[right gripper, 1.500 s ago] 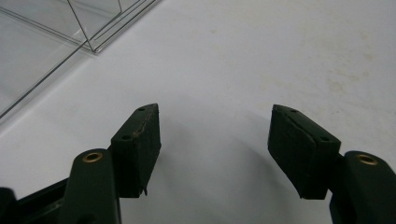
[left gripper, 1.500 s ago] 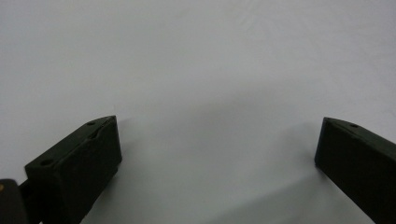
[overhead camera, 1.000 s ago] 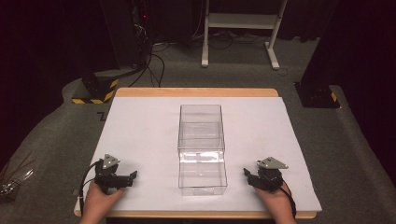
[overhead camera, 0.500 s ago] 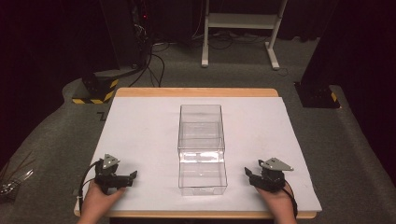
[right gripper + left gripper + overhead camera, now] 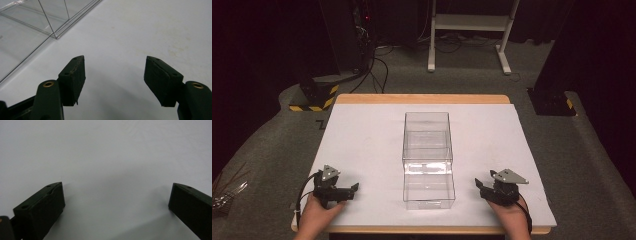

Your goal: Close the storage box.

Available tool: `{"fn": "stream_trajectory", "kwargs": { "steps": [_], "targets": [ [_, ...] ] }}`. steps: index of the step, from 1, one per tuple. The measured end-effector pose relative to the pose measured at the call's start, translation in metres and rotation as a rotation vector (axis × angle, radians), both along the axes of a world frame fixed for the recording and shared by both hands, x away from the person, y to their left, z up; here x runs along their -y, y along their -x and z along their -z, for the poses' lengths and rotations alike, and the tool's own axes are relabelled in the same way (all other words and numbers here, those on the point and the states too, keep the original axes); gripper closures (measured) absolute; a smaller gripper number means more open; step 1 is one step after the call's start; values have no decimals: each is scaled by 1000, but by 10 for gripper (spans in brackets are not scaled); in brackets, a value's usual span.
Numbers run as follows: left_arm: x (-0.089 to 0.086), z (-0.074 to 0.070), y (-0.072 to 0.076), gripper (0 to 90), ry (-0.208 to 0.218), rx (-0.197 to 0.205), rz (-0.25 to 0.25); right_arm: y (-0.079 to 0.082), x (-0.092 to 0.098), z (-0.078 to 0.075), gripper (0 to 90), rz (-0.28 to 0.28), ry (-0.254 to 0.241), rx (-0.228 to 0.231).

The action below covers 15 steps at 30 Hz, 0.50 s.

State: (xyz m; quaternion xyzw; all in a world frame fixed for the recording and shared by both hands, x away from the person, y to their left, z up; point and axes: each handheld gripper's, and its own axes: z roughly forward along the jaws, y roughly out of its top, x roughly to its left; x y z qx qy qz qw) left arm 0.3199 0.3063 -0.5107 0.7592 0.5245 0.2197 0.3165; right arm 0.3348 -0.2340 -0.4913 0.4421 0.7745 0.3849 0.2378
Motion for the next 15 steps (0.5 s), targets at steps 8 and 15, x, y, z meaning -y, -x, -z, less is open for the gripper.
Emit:
{"fn": "stream_trajectory", "kwargs": {
  "steps": [8, 15],
  "targets": [
    [0, 0, 0, 6, -1, 0, 0, 5, -5, -8, 346, -19, -11, 23],
    [0, 0, 0, 6, -1, 1, 1, 9, -11, -12, 345, -42, -13, 41]
  ]
}}
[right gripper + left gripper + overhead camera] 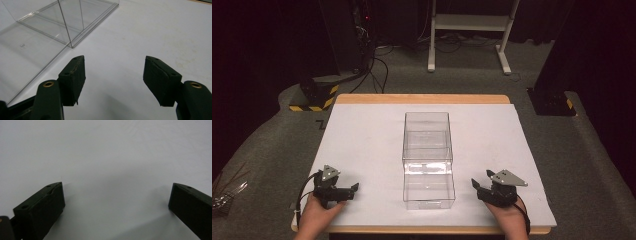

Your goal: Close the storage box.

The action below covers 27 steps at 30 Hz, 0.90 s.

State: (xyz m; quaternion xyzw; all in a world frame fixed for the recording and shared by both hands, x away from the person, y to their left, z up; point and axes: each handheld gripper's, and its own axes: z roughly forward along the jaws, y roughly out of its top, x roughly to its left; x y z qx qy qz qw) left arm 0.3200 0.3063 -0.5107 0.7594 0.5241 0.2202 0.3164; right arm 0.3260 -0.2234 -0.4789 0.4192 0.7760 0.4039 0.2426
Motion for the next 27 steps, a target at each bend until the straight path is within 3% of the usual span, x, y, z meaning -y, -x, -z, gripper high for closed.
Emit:
{"fn": "stream_trajectory", "kwargs": {
  "steps": [27],
  "targets": [
    [0, 0, 0, 6, 1, 0, -1, 24, -25, -19, 318, -89, -45, 39]
  ]
}}
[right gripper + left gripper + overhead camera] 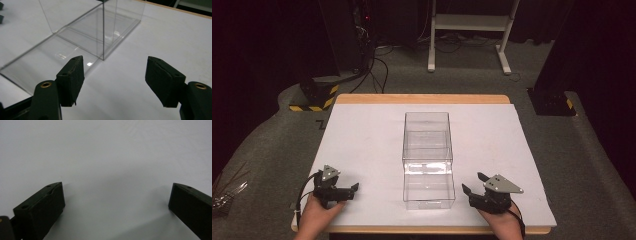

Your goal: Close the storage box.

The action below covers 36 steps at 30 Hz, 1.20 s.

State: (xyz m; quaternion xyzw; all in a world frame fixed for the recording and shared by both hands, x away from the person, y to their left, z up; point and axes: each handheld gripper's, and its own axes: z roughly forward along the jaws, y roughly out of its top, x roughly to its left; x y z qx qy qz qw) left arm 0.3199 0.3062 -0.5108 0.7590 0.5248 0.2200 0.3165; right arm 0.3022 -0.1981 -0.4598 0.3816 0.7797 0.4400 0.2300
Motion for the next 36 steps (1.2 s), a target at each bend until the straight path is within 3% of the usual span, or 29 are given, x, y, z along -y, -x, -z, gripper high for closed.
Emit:
{"fn": "stream_trajectory", "kwargs": {
  "steps": [15, 24, 36],
  "targets": [
    [0, 0, 0, 6, 0, 0, 0, 20, -14, -17, 316, -57, -38, 49],
    [0, 0, 0, 6, -1, 1, 0, 26, -13, -22, 316, -76, -89, 42],
    [0, 0, 0, 6, 0, 0, 0, 38, -21, -20, 308, -135, -92, 42]
  ]
}}
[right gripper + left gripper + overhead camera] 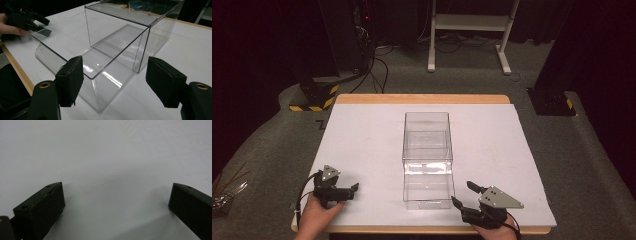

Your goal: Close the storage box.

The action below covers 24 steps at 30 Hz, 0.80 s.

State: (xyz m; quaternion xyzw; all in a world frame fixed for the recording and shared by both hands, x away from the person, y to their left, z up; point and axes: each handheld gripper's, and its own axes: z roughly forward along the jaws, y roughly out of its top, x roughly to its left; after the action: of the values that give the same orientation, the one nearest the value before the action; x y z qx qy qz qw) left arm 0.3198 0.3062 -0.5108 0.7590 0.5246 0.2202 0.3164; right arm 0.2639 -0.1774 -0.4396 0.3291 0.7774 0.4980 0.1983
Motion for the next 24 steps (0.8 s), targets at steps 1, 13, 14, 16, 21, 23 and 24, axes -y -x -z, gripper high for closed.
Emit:
{"fn": "stream_trajectory", "kwargs": {
  "steps": [1, 13, 14, 16, 21, 23, 24],
  "targets": [
    [0, 0, 0, 6, 0, 0, 0, 0, -1, 2, 308, -4, 3, -4],
    [0, 0, 0, 6, 0, 0, 0, 0, -9, 12, 308, -36, 41, -27],
    [0, 0, 0, 6, 0, 1, 0, 0, -9, 13, 308, -37, 43, -28],
    [0, 0, 0, 6, 0, 0, 0, 0, -10, 14, 308, -38, 46, -30],
    [0, 0, 0, 6, 0, 0, 0, -2, -14, 18, 303, -46, 60, -40],
    [0, 0, 0, 6, 1, 0, 0, -2, -16, 19, 302, -49, 64, -45],
    [0, 0, 0, 6, 1, 0, 0, -2, -16, 19, 302, -49, 64, -45]
  ]
}}
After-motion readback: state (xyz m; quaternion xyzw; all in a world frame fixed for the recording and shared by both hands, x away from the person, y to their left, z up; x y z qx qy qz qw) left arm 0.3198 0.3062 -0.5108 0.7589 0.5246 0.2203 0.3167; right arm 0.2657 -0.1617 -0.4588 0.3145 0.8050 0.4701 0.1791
